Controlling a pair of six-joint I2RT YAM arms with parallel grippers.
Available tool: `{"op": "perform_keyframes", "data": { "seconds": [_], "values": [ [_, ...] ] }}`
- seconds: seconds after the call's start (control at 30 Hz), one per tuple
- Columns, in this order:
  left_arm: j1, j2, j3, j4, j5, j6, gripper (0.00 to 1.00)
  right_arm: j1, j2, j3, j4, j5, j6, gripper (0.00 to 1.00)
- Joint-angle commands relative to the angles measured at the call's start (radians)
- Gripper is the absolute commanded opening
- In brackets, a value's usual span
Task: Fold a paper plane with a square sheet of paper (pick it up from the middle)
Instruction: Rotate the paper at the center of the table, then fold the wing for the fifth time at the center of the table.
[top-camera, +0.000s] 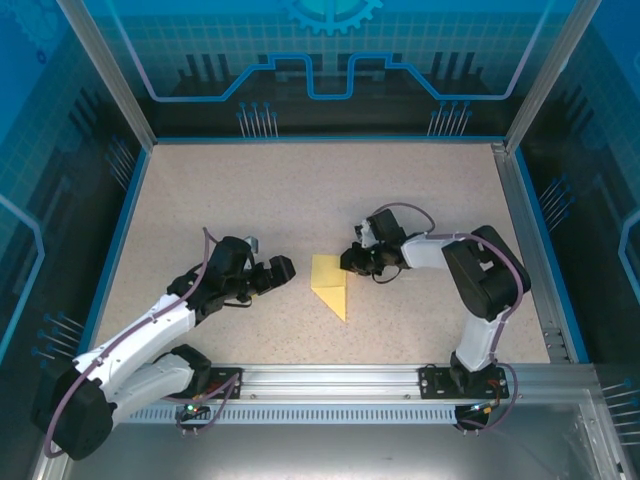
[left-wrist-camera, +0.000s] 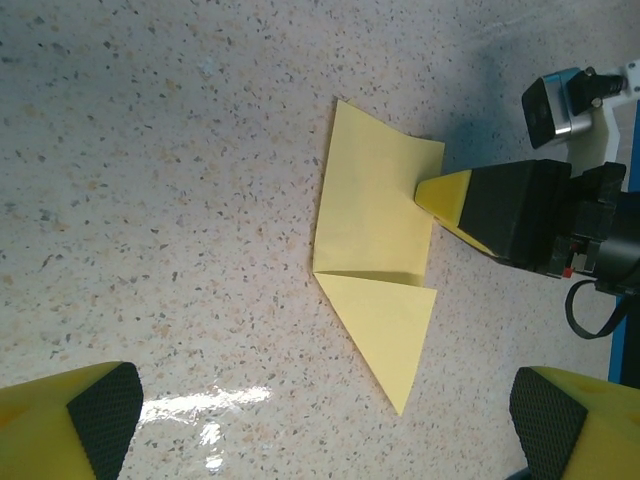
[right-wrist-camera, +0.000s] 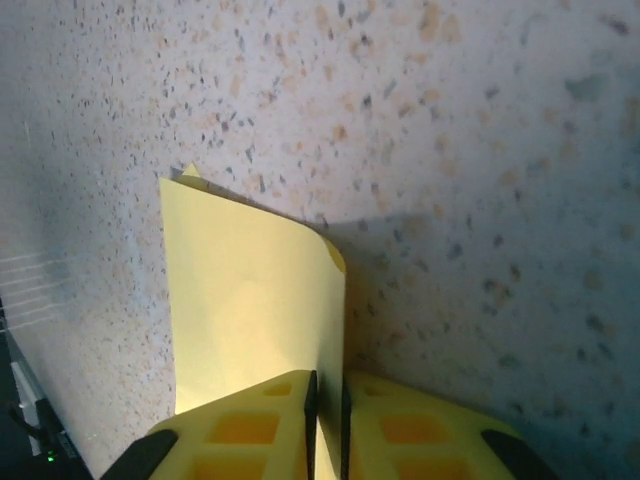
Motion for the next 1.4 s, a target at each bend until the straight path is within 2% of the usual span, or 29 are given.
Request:
{"op": "perform_keyframes", "data": {
  "seconds": [0.0, 0.2, 0.3, 0.37, 0.5, 0.63, 0.7, 0.97, 1.07, 1.37],
  "values": [
    [-0.002, 0.016, 0.008, -0.008, 0.033, -0.004, 0.99, -0.006, -0.064, -0.071, 0.07, 0.027, 0.057, 0.28],
    [-0.002, 0.045, 0.013, 0.01, 0.046, 0.026, 0.98, -0.011, -0.198, -0.069, -0.07, 0.055, -0.01, 0.39],
    [-0.002, 0.046, 0.008, 0.024, 0.053, 0.03, 0.98, 0.008, -0.324, -0.085, -0.156, 0.09, -0.041, 0.39],
    [-0.003, 0.044, -0.005, 0.05, 0.055, 0.03, 0.99, 0.045, -0.389, -0.101, -0.19, 0.107, -0.057, 0.36],
    [-0.002, 0.059, -0.017, 0.106, 0.072, 0.036, 0.98, 0.128, -0.428, -0.098, -0.246, 0.081, -0.054, 0.2],
    [-0.002, 0.096, -0.002, 0.128, 0.087, 0.035, 0.98, 0.195, -0.407, -0.104, -0.238, 0.085, -0.028, 0.18],
    [-0.002, 0.113, -0.011, 0.155, 0.093, 0.028, 0.98, 0.2, -0.377, -0.109, -0.212, 0.064, -0.022, 0.15],
    [-0.002, 0.211, 0.001, 0.23, 0.153, 0.014, 0.99, 0.196, -0.244, -0.063, -0.128, -0.017, -0.036, 0.15],
    [-0.004, 0.236, 0.006, 0.252, 0.172, 0.003, 0.98, 0.184, -0.205, -0.041, -0.159, 0.0, -0.05, 0.14],
    [-0.025, 0.3, 0.028, 0.28, 0.207, 0.0, 0.99, 0.088, -0.128, -0.141, -0.029, -0.079, -0.052, 0.14]
  ]
}}
